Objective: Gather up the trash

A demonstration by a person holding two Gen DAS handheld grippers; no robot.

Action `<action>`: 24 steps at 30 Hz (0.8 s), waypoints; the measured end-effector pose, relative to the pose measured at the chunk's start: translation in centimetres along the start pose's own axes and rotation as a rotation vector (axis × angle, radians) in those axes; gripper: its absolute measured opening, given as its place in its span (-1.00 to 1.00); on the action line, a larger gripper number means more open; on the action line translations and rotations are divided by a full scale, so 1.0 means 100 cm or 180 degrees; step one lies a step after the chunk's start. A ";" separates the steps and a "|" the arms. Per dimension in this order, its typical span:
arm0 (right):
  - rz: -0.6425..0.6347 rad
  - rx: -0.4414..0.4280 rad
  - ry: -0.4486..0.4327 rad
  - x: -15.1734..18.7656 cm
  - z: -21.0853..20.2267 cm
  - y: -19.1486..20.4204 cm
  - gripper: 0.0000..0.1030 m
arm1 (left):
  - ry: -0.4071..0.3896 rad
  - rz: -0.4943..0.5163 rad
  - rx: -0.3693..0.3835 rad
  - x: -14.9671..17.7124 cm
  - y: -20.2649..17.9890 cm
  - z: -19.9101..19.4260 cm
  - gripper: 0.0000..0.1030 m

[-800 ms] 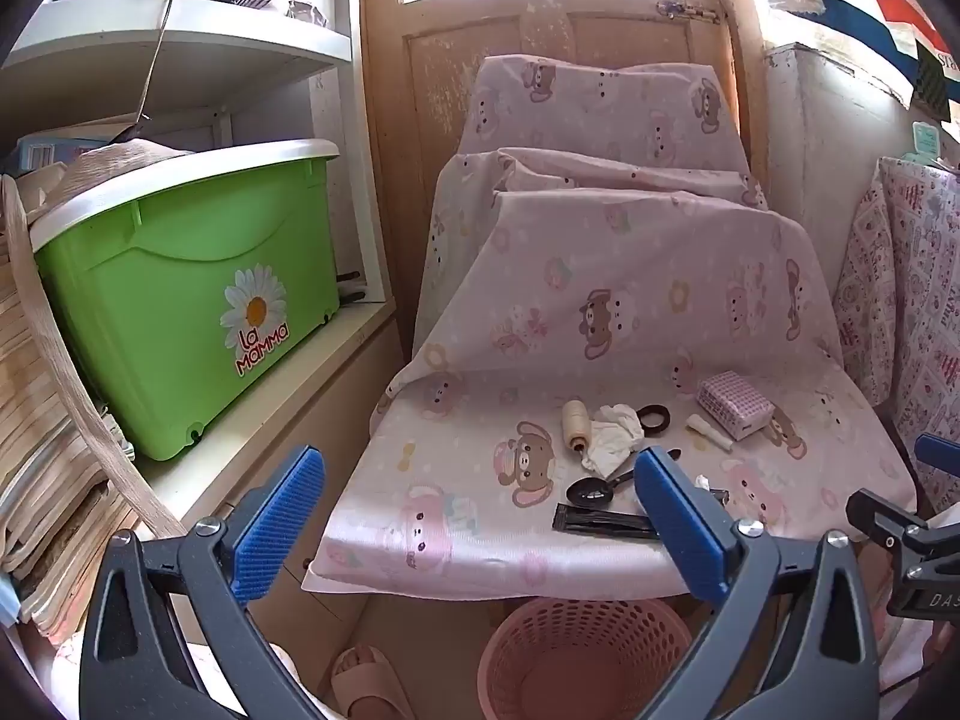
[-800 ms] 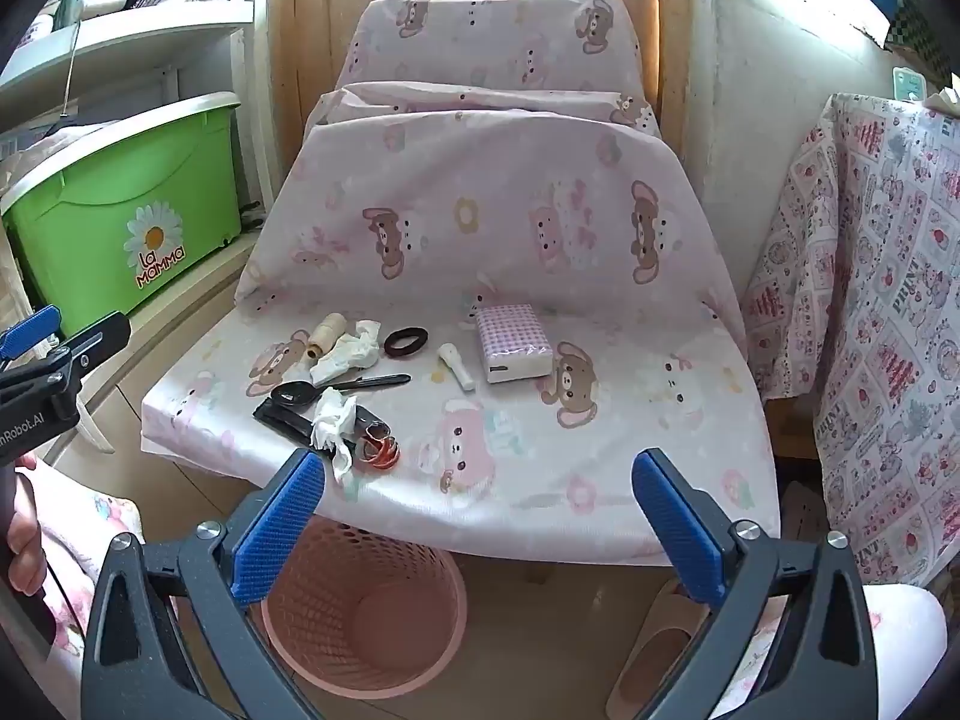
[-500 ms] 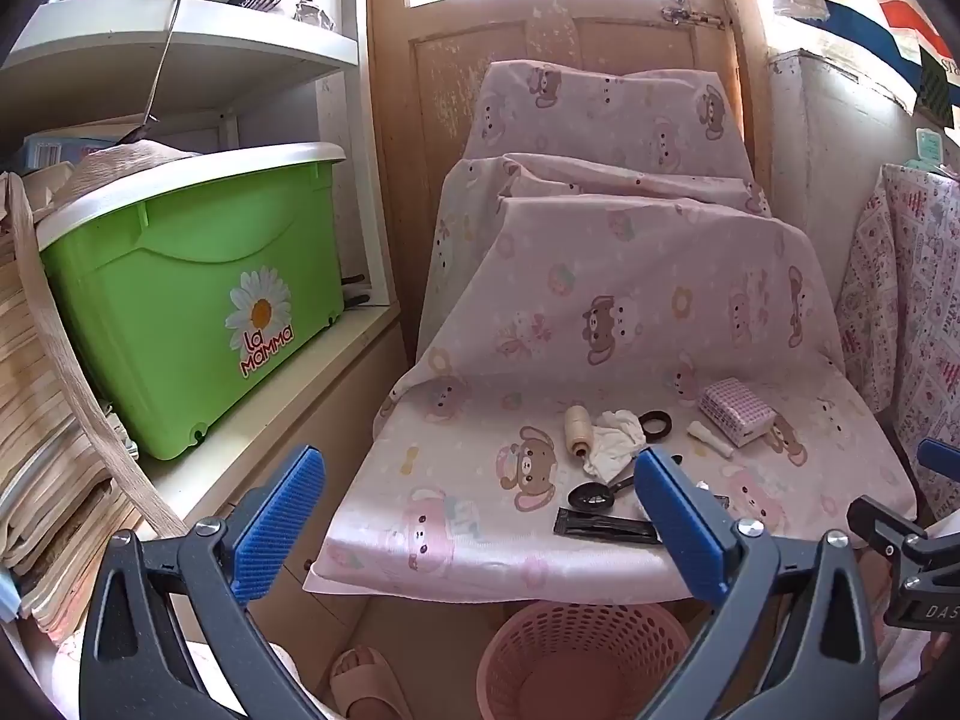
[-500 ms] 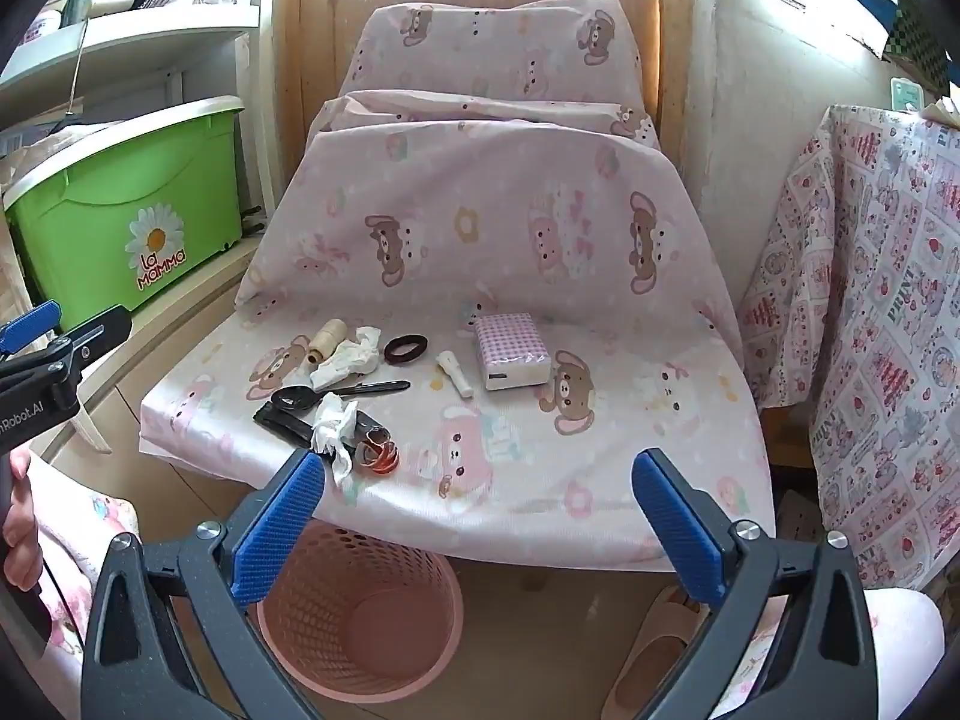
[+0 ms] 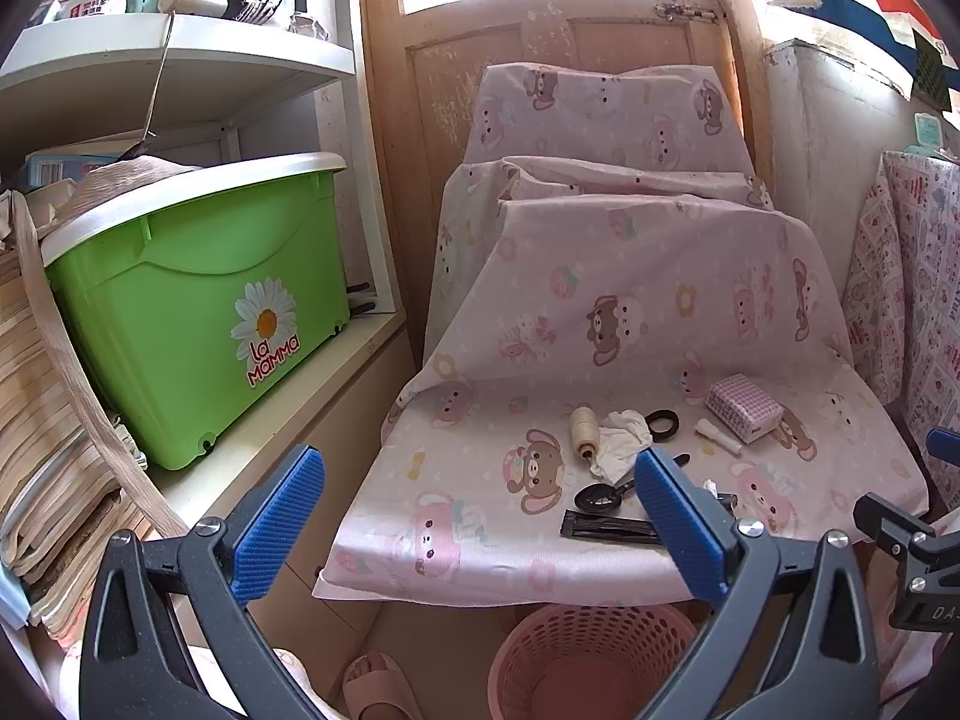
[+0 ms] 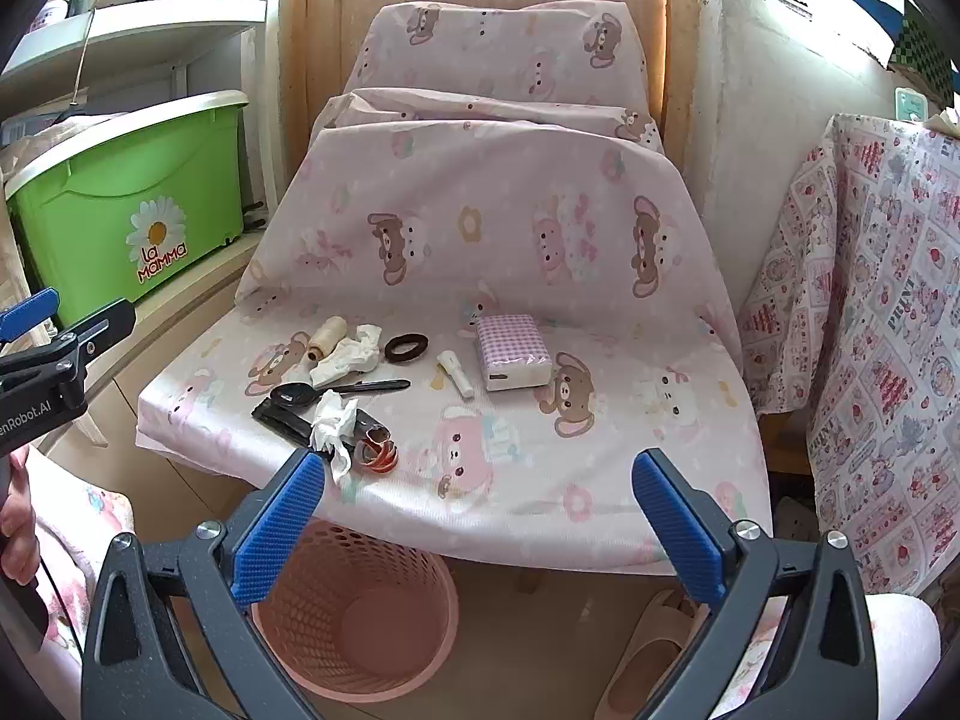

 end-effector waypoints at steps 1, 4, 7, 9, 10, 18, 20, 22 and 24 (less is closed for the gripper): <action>0.0015 0.0000 -0.0002 0.000 0.000 -0.001 1.00 | 0.0006 -0.0001 0.0009 0.000 0.000 0.000 0.98; 0.0037 -0.0013 -0.0018 0.000 -0.001 -0.001 1.00 | 0.0018 -0.0017 0.0027 0.000 0.001 0.001 0.98; 0.0024 -0.0010 -0.0031 0.000 -0.001 -0.001 1.00 | 0.0015 -0.0010 0.0025 0.000 0.001 0.001 0.98; 0.0020 -0.0027 -0.0033 0.000 -0.001 0.000 1.00 | 0.0015 -0.0017 0.0027 0.000 0.001 0.001 0.98; 0.0020 -0.0038 -0.0030 0.001 -0.001 0.001 1.00 | 0.0019 -0.0015 0.0027 0.000 0.001 0.001 0.98; 0.0071 -0.0123 0.0000 0.002 0.000 0.002 1.00 | 0.0067 -0.0035 0.0046 0.000 0.000 0.003 0.98; 0.0080 -0.0132 0.0008 0.002 0.000 0.002 1.00 | 0.0050 -0.0014 0.0026 0.000 -0.001 0.003 0.98; 0.0094 -0.0144 0.0015 0.003 0.001 0.002 1.00 | 0.0030 0.0007 0.0018 0.000 -0.002 0.002 0.98; 0.0098 -0.0143 0.0022 0.003 0.002 0.002 1.00 | 0.0023 0.0010 0.0030 0.001 -0.003 0.001 0.98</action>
Point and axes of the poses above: each gripper's, at about its wrist camera, not at the fingertips, and z roughly the way its jaws point, y to its left, x to its underside, the point moved 4 cm from there along z, roughly the way its jaws point, and after that the axes turned 11 degrees about -y, right-handed, at the moved point
